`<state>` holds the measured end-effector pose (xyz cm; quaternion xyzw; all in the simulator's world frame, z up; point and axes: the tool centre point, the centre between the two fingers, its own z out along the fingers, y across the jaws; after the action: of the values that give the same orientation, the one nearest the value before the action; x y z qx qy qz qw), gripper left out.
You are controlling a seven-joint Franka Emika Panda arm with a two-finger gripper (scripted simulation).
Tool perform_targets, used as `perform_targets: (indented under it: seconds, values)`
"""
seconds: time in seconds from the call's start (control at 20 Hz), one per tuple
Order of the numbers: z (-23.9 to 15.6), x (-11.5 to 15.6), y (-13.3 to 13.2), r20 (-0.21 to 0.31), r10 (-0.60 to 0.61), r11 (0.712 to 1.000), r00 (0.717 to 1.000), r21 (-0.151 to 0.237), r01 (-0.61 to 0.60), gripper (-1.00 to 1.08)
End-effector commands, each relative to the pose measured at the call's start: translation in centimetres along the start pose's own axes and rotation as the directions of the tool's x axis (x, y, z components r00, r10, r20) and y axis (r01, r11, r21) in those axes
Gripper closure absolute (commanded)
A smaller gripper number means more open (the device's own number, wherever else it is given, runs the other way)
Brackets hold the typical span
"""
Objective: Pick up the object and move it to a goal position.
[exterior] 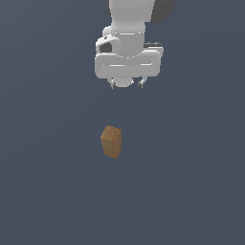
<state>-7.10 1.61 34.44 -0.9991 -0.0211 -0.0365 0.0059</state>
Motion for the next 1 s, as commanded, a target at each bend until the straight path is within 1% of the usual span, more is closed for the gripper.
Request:
perform_targets:
  seconds: [0.0,0.15,0.4,0.55,0.95]
  values:
    - [0.0,0.0,0.0,0.000,0.000,1.000,1.000,0.000,0.000,-0.92]
    - [-0.1,0.0,-0.4,-0.001,-0.007,1.000,1.000,0.000,0.007,-0.92]
    - [-0.6,0.1,-2.7,-0.006,-0.048,0.999,0.999,0.000,0.048,-0.92]
    - [-0.9,0.0,-3.5,-0.009,-0.065,0.998,0.998,0.000,0.065,-0.92]
    - [-0.2,0.5,-2.9,-0.004,-0.038,0.999,0.999,0.001,0.038,-0.92]
